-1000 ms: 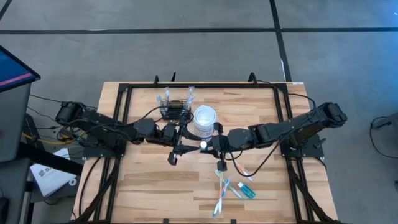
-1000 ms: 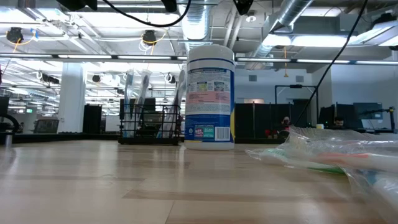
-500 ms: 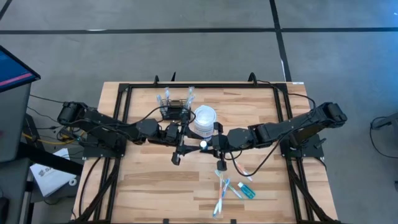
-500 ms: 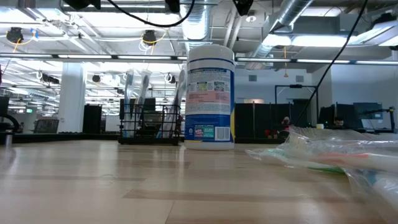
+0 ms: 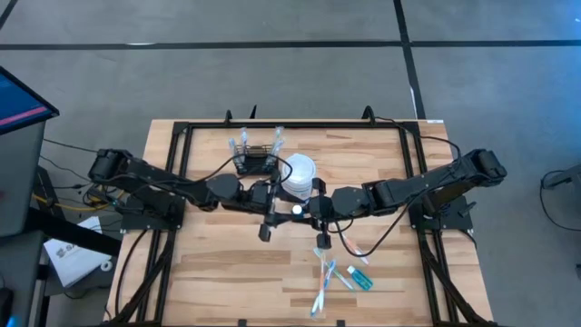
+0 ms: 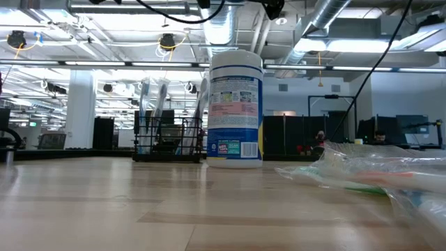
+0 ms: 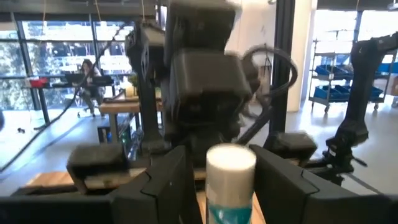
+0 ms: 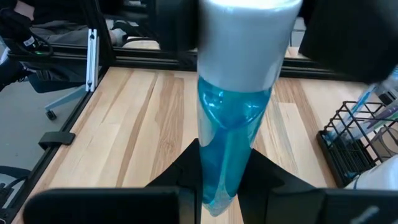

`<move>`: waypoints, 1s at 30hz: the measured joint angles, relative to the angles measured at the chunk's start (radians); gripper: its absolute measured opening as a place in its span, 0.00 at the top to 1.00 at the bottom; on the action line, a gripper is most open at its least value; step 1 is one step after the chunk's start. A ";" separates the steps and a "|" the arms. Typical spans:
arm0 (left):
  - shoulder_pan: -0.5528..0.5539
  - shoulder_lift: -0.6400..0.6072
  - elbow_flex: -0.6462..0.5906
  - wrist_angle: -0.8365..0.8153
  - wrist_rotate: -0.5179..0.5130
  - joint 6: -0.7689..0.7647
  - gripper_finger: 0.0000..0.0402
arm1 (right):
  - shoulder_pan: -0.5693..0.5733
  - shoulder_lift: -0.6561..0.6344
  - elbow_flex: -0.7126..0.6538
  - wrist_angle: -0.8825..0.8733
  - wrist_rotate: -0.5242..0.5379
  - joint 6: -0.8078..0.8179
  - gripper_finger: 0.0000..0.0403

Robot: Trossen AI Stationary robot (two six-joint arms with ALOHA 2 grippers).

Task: Pick & Place toothbrushing station
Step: Put the top blue mouthwash into the mesh organizer

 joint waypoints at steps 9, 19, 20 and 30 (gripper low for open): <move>0.000 0.000 0.000 -0.026 0.000 -0.011 0.60 | 0.000 0.000 0.000 -0.004 0.000 0.000 0.86; 0.000 0.000 0.000 -0.027 0.001 -0.018 0.78 | 0.000 0.000 0.000 -0.015 0.000 0.005 0.86; 0.000 0.000 0.000 -0.027 0.001 -0.018 0.78 | 0.000 0.000 0.001 -0.018 0.000 0.006 0.86; 0.000 -0.001 -0.001 -0.029 0.000 -0.042 0.78 | 0.000 0.000 0.001 -0.027 -0.001 0.009 0.86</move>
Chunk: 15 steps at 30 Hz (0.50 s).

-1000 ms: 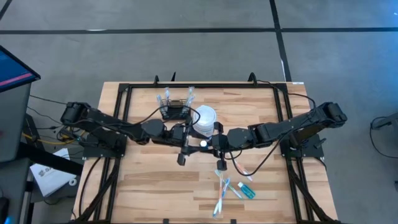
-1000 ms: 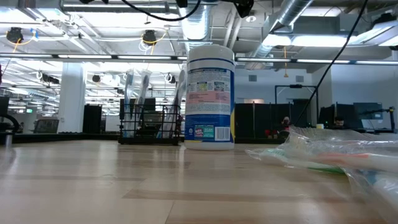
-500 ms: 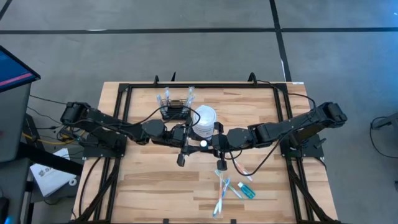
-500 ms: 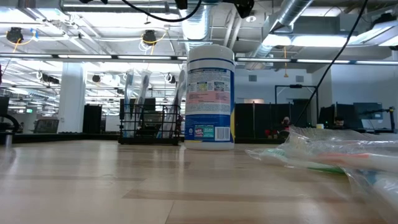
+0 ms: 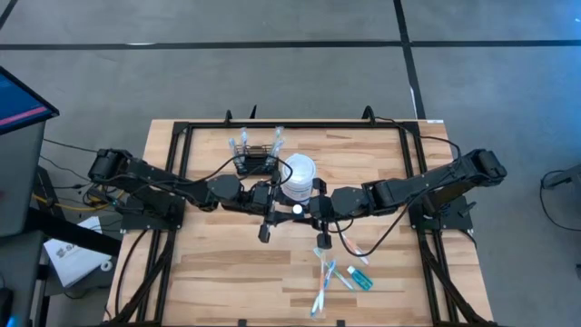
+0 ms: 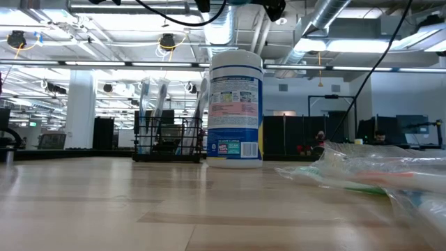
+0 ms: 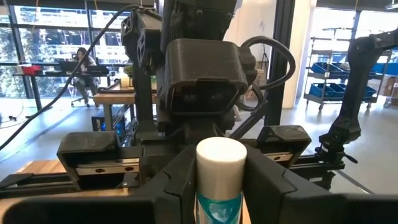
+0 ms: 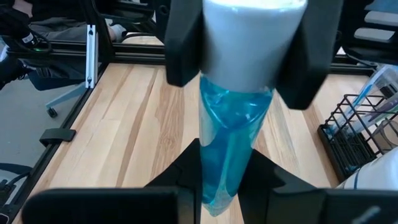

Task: Pick & Place toothbrushing station
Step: Put the top blue mouthwash into the mesh organizer

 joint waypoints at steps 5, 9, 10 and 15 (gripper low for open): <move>0.000 0.000 0.000 0.000 0.000 0.000 0.78 | 0.000 0.000 0.000 -0.003 0.000 0.002 0.84; 0.000 0.000 0.000 -0.002 0.000 -0.003 0.78 | 0.000 0.000 0.002 -0.019 0.001 0.001 0.79; 0.000 0.000 0.000 -0.004 0.000 -0.004 0.78 | 0.000 0.000 0.002 -0.025 0.001 0.001 0.77; -0.004 -0.006 0.000 0.006 -0.005 -0.016 0.78 | 0.001 0.002 -0.003 -0.065 0.004 -0.005 0.68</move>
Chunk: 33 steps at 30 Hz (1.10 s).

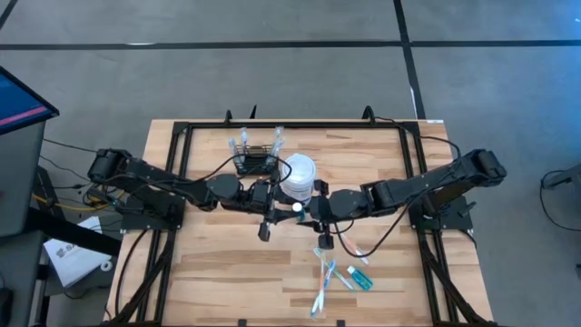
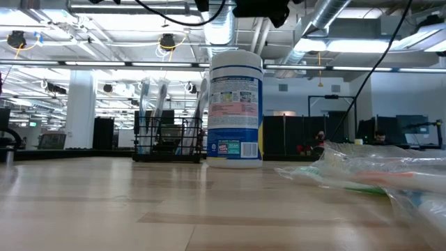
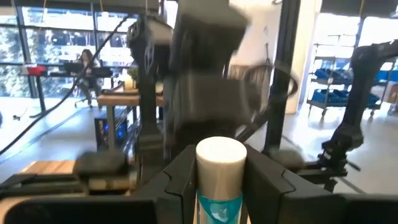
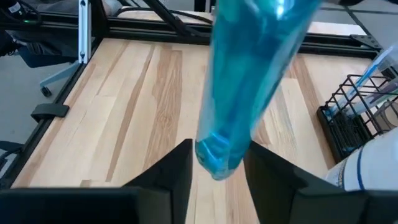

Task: Pick & Place toothbrushing station
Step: Put the top blue mouthwash into the mesh organizer

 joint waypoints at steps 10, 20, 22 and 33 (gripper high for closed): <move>-0.013 -0.078 -0.004 -0.132 -0.022 0.002 0.78 | 0.000 -0.002 0.001 -0.046 0.005 0.034 0.56; -0.088 -0.175 -0.093 -0.218 -0.275 0.028 0.78 | 0.002 -0.002 0.001 -0.068 0.006 0.056 0.56; -0.093 -0.210 -0.138 -0.193 -0.342 0.011 0.78 | 0.002 -0.002 0.001 -0.069 0.006 0.056 0.57; -0.088 -0.299 -0.316 -0.084 -0.702 -0.021 0.78 | 0.002 -0.002 0.002 -0.069 0.007 0.064 0.59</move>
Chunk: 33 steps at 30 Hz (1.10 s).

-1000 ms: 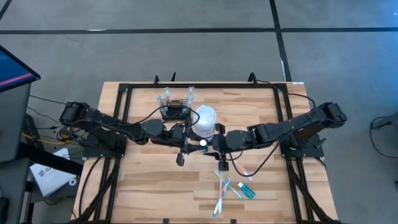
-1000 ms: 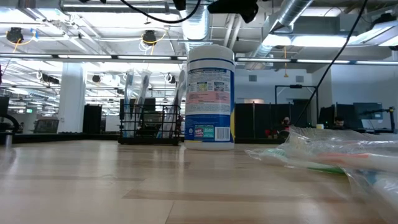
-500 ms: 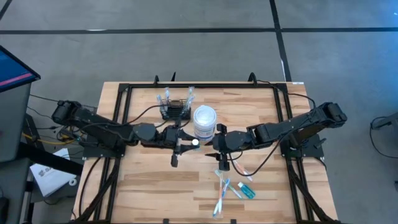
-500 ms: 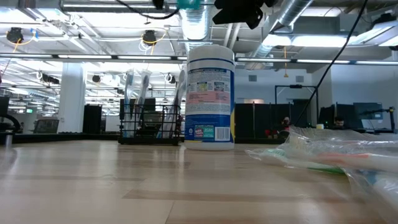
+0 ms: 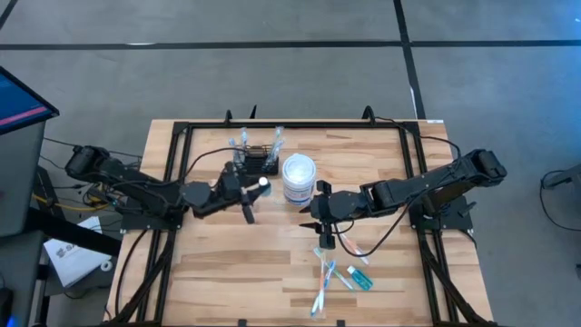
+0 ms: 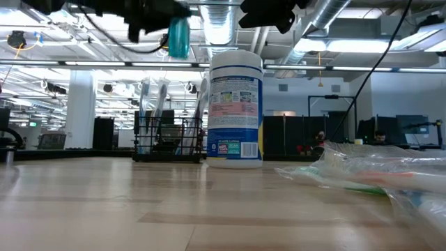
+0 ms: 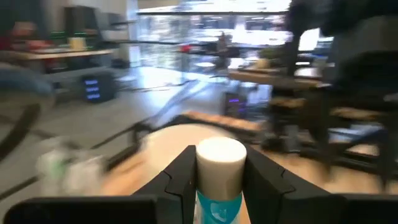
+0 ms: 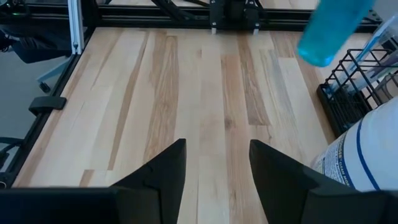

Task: Pick & Place toothbrushing station
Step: Put the top blue mouthwash into the mesh organizer

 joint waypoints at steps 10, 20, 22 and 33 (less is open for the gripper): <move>0.039 0.030 -0.045 0.030 -0.210 -0.030 0.78 | 0.000 0.000 0.000 -0.011 0.000 0.003 0.60; 0.167 0.083 -0.120 0.180 -0.217 -0.080 0.77 | 0.000 0.000 0.001 -0.018 0.000 0.002 0.62; 0.182 0.094 -0.120 0.184 -0.213 -0.080 0.77 | 0.000 0.000 0.001 -0.018 0.000 0.000 0.63; 0.252 0.258 -0.121 0.321 -0.213 -0.078 0.77 | 0.000 0.000 0.001 -0.026 0.000 -0.008 0.64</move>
